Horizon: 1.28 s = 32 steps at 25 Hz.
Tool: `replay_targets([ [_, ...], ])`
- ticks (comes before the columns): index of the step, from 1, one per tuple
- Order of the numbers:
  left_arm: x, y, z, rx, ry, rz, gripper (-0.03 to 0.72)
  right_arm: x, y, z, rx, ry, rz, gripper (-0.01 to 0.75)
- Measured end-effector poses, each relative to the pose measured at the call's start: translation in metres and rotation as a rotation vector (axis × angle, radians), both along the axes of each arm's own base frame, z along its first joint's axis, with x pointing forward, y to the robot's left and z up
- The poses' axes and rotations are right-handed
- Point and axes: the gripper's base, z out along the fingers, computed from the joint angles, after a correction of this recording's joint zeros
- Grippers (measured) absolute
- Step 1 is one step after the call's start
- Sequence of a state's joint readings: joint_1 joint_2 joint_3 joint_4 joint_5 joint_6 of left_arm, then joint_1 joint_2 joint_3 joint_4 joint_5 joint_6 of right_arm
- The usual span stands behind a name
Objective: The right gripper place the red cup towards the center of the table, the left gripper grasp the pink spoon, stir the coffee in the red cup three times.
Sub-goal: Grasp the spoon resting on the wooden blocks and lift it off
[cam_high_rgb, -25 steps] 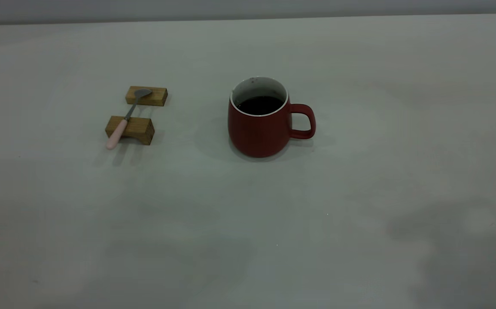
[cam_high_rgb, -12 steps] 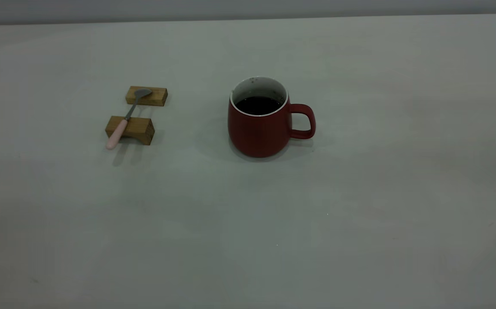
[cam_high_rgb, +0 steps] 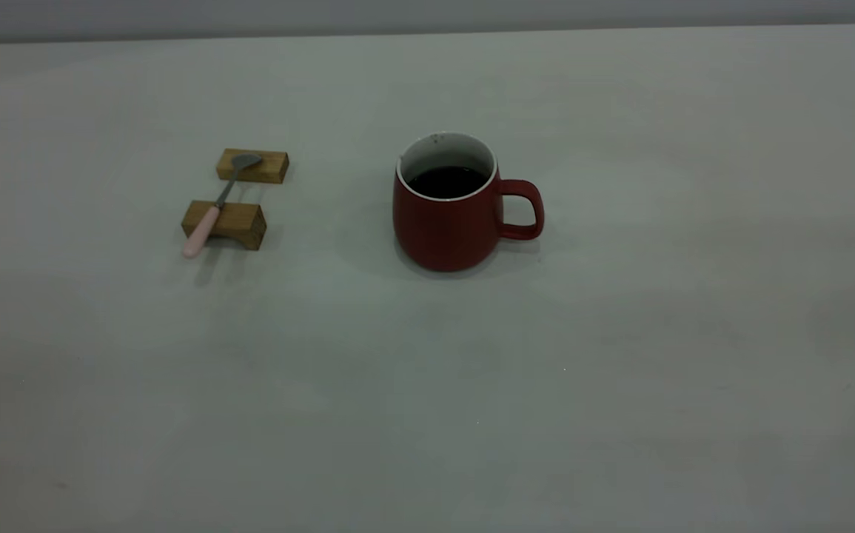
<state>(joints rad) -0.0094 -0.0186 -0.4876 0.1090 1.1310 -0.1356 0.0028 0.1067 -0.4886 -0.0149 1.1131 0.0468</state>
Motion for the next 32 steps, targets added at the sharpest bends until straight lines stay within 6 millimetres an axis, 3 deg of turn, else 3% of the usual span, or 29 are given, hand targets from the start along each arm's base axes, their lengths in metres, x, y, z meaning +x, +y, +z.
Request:
replay_targets([
  [8, 0.0, 0.0, 0.0, 0.0, 0.0, 0.0, 0.369, -0.015, -0.001, -0.003, -0.004, -0.046, -0.003, 0.593],
  [32, 0.0, 0.0, 0.0, 0.001, 0.0, -0.001, 0.369, -0.015, -0.001, -0.003, -0.004, -0.041, -0.004, 0.587],
])
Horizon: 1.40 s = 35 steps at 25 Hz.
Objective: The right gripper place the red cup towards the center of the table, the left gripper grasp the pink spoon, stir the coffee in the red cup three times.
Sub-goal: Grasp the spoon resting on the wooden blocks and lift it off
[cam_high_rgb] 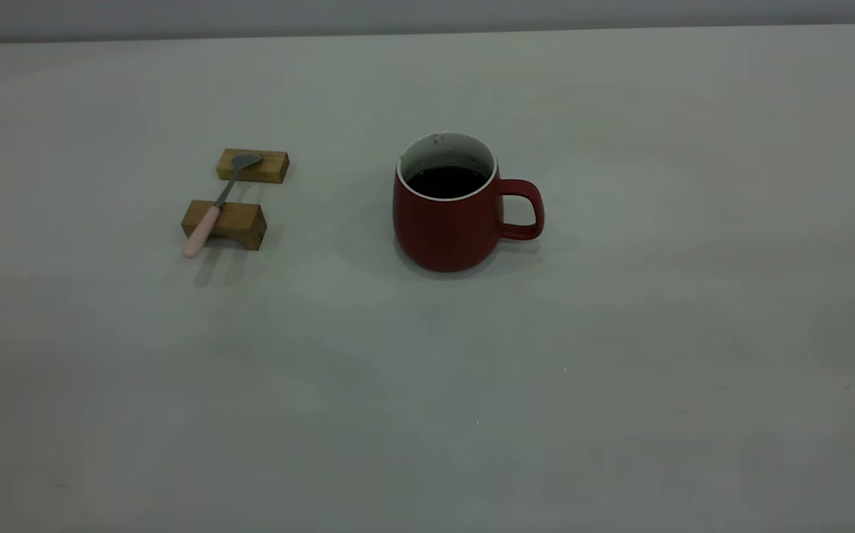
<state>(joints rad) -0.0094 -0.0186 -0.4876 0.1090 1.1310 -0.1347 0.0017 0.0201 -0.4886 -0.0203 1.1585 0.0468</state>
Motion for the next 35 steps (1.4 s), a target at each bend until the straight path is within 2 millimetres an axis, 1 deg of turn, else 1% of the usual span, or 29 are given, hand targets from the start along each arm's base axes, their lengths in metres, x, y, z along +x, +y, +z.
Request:
replay_targets([
  [6, 0.0, 0.0, 0.0, -0.001, 0.0, 0.004, 0.369, 0.0, 0.0, 0.0, 0.0, 0.001, 0.0, 0.587],
  [9, 0.0, 0.0, 0.001, -0.002, -0.005, 0.006, 0.393, 0.0, 0.0, 0.0, 0.0, 0.001, 0.0, 0.587],
  [11, 0.002, 0.0, 0.006, 0.003, -0.01, 0.002, 0.44, 0.0, 0.0, 0.0, 0.0, 0.001, 0.0, 0.587],
  [13, 0.01, 0.0, 0.017, 0.012, -0.014, -0.007, 0.506, 0.0, 0.0, 0.0, 0.0, 0.001, 0.0, 0.587],
  [14, 0.017, 0.0, 0.024, 0.021, -0.011, -0.016, 0.547, 0.0, 0.0, 0.0, 0.0, 0.001, 0.0, 0.587],
  [17, 0.046, -0.001, 0.043, 0.038, 0.002, -0.038, 0.652, 0.0, 0.0, 0.0, 0.0, 0.001, 0.0, 0.587],
  [18, 0.058, -0.001, 0.048, 0.04, 0.013, -0.045, 0.671, 0.0, 0.0, 0.0, 0.0, 0.001, 0.0, 0.587],
  [21, 0.097, -0.004, 0.059, 0.022, 0.049, -0.066, 0.68, 0.0, 0.0, 0.0, 0.0, 0.001, 0.0, 0.587],
  [24, 0.141, -0.008, 0.057, -0.022, 0.144, -0.083, 0.678, 0.0, 0.0, 0.0, 0.0, 0.001, 0.0, 0.587],
  [28, 0.202, -0.016, 0.039, -0.091, 0.319, -0.119, 0.678, 0.0, 0.0, 0.0, 0.0, 0.001, 0.0, 0.587],
  [30, 0.231, -0.019, 0.023, -0.121, 0.409, -0.143, 0.678, 0.0, 0.0, 0.0, 0.0, 0.001, 0.0, 0.587],
  [31, 0.243, -0.021, 0.017, -0.136, 0.436, -0.158, 0.678, 0.0, 0.0, 0.0, 0.0, 0.001, 0.0, 0.587],
  [35, 0.288, -0.028, -0.022, -0.189, 0.568, -0.206, 0.678, 0.0, 0.0, 0.0, 0.0, 0.001, 0.0, 0.587],
])
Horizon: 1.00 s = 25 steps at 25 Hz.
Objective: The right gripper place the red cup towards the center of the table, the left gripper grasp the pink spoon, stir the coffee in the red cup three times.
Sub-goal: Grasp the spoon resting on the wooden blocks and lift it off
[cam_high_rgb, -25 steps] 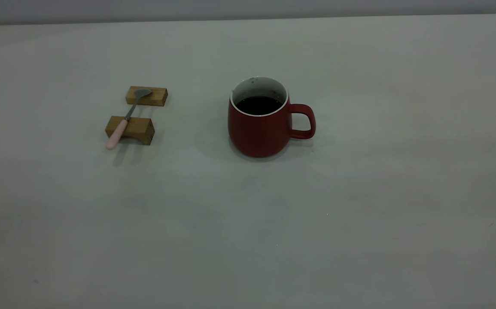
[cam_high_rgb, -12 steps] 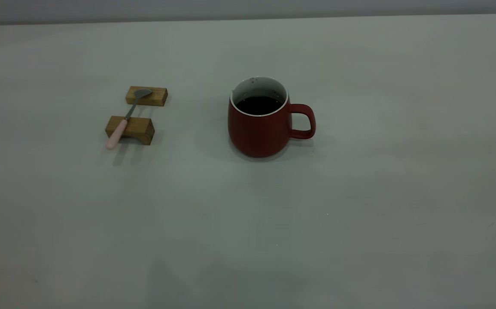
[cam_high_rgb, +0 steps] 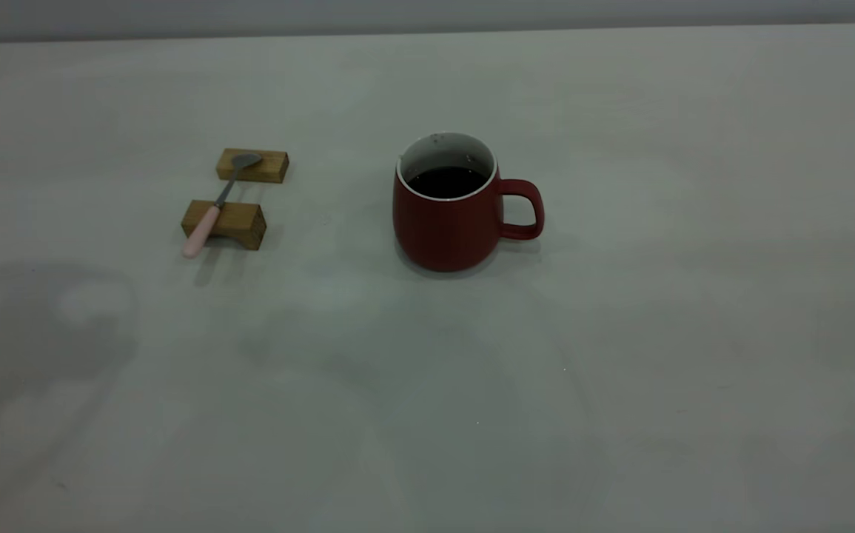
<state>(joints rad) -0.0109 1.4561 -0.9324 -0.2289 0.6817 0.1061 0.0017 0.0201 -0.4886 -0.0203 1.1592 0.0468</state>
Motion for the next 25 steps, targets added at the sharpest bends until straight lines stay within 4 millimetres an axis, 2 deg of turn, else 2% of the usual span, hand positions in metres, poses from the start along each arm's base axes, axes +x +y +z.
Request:
replay_targets([
  [4, 0.029, -0.009, -0.039, -0.019, 0.075, -0.027, 0.678, 0.0, 0.0, 0.0, 0.0, 0.0, 0.0, 0.587],
  [14, 0.069, -0.038, -0.112, -0.007, 0.196, -0.087, 0.67, 0.0, 0.0, 0.0, 0.0, 0.0, 0.0, 0.587],
  [20, 0.084, -0.051, -0.159, 0.005, 0.288, -0.113, 0.666, 0.0, 0.0, 0.0, 0.0, 0.0, 0.0, 0.587],
  [25, 0.091, -0.053, -0.188, 0.016, 0.339, -0.12, 0.662, 0.0, 0.0, 0.0, 0.0, 0.0, 0.0, 0.587],
])
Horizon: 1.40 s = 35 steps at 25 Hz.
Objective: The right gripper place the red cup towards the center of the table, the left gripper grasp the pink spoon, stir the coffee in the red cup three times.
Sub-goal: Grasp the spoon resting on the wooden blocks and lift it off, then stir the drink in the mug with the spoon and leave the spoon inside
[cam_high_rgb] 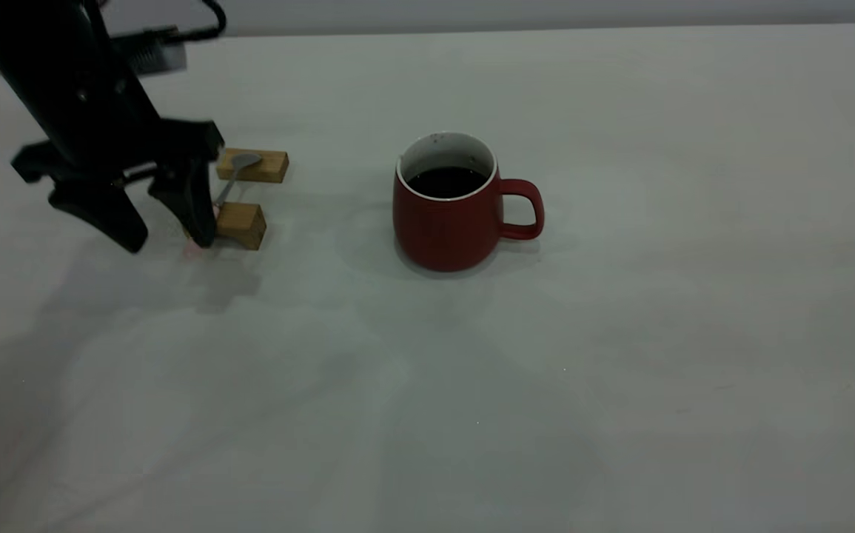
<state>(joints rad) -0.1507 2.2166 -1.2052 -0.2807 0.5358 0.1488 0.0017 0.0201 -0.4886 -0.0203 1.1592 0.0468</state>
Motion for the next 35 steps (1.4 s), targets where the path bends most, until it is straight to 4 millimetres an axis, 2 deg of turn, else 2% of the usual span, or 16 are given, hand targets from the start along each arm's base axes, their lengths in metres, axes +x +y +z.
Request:
replay_targets([
  [8, 0.004, 0.0, -0.029, 0.01, 0.046, 0.0, 0.645, 0.0, 0.0, 0.0, 0.0, 0.0, 0.0, 0.587],
  [11, 0.006, 0.0, -0.034, 0.012, 0.044, 0.0, 0.609, 0.0, 0.0, 0.0, 0.0, 0.0, 0.0, 0.587],
  [13, 0.008, 0.0, -0.035, 0.013, 0.03, 0.002, 0.556, 0.0, 0.0, 0.0, 0.0, 0.0, 0.0, 0.587],
  [15, 0.009, -0.001, -0.035, 0.013, 0.023, 0.002, 0.47, 0.0, 0.0, 0.0, 0.0, 0.0, 0.0, 0.587],
  [17, 0.011, -0.001, -0.034, 0.013, 0.016, 0.002, 0.372, 0.0, 0.0, 0.0, 0.0, 0.0, 0.0, 0.587],
  [20, 0.012, -0.001, -0.034, 0.013, 0.009, 0.003, 0.185, 0.0, 0.0, 0.0, 0.0, 0.0, 0.0, 0.587],
  [21, 0.012, -0.001, -0.034, 0.013, 0.009, 0.003, 0.161, 0.0, 0.0, 0.0, 0.0, 0.0, 0.0, 0.587],
  [24, 0.017, -0.002, -0.03, 0.009, 0.015, -0.005, 0.163, 0.0, 0.0, 0.0, 0.0, 0.0, 0.0, 0.587],
  [26, 0.023, -0.004, -0.02, 0.001, 0.046, -0.024, 0.163, 0.0, 0.0, 0.0, 0.0, 0.0, 0.0, 0.587],
  [28, 0.034, -0.007, 0.002, -0.018, 0.067, -0.043, 0.163, 0.0, 0.0, 0.0, 0.0, 0.0, 0.0, 0.587],
  [32, 0.054, -0.016, 0.071, -0.069, 0.149, 0.008, 0.163, 0.0, 0.0, 0.0, 0.0, 0.0, 0.0, 0.587],
  [35, 0.07, -0.025, 0.112, -0.132, 0.154, 0.2, 0.163, 0.0, 0.0, 0.0, 0.0, 0.0, 0.0, 0.587],
])
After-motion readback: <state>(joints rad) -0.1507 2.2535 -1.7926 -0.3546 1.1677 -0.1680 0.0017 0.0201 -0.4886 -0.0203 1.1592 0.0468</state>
